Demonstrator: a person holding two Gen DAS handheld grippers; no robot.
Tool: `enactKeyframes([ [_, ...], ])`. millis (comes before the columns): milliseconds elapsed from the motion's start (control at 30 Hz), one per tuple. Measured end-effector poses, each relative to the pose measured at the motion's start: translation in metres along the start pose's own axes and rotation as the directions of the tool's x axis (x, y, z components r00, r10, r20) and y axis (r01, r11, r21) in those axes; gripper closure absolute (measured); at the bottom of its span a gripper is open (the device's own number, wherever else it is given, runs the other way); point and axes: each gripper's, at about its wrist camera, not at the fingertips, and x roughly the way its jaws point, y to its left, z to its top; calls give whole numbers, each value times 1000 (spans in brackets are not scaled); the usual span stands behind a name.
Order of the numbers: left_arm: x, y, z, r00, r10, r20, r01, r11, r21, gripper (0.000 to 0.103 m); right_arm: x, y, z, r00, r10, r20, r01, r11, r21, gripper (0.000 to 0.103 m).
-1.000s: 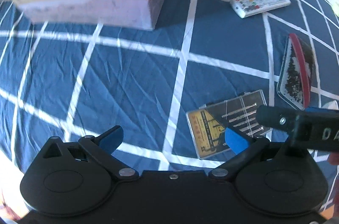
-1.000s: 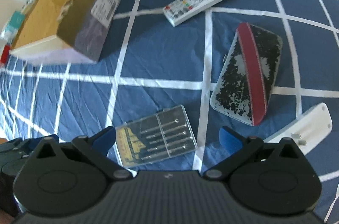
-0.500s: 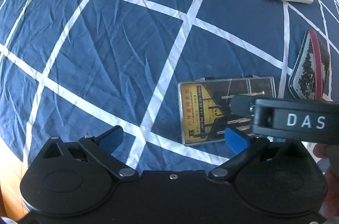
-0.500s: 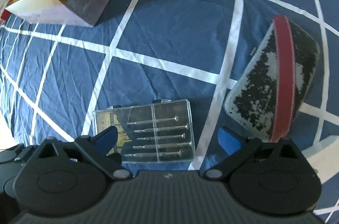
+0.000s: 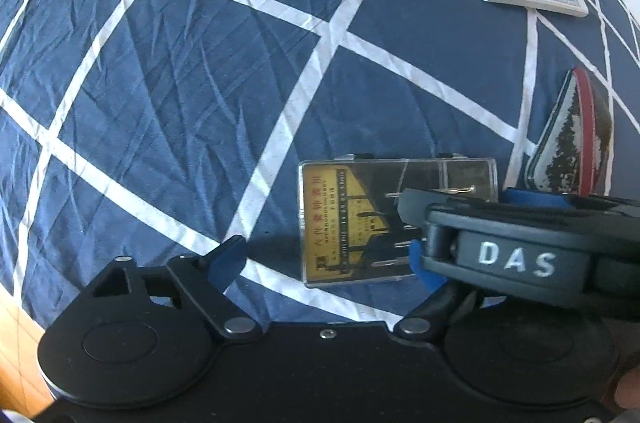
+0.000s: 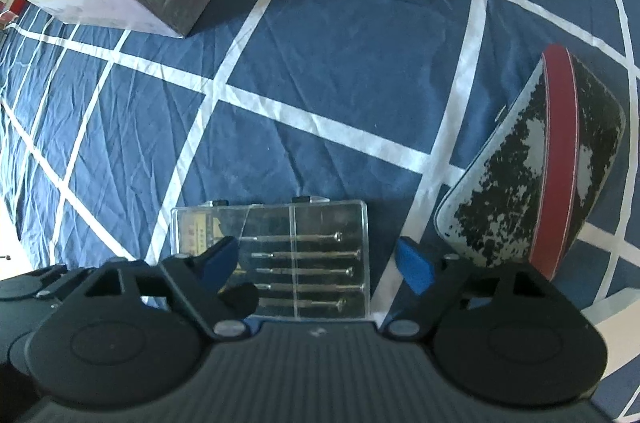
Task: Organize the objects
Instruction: 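Close the right tool on the clear screwdriver set case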
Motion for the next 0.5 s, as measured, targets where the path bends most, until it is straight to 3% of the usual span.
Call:
enactKeyframes([
  [167, -2, -1, -2, 1000, -28, -7, 28, 1000, -4, 32, -2, 1, 3, 1000, 4, -6, -4, 1000, -9, 43],
  [300, -2, -2, -5, 998, -56, -20, 56, 998, 1, 38, -3, 1, 3, 1000, 2, -5, -2, 1000, -11, 44],
  [500, -2, -3, -2, 999, -46, -21, 47, 999, 10, 38, -4, 0, 2, 1000, 1, -7, -1, 1000, 1, 45],
])
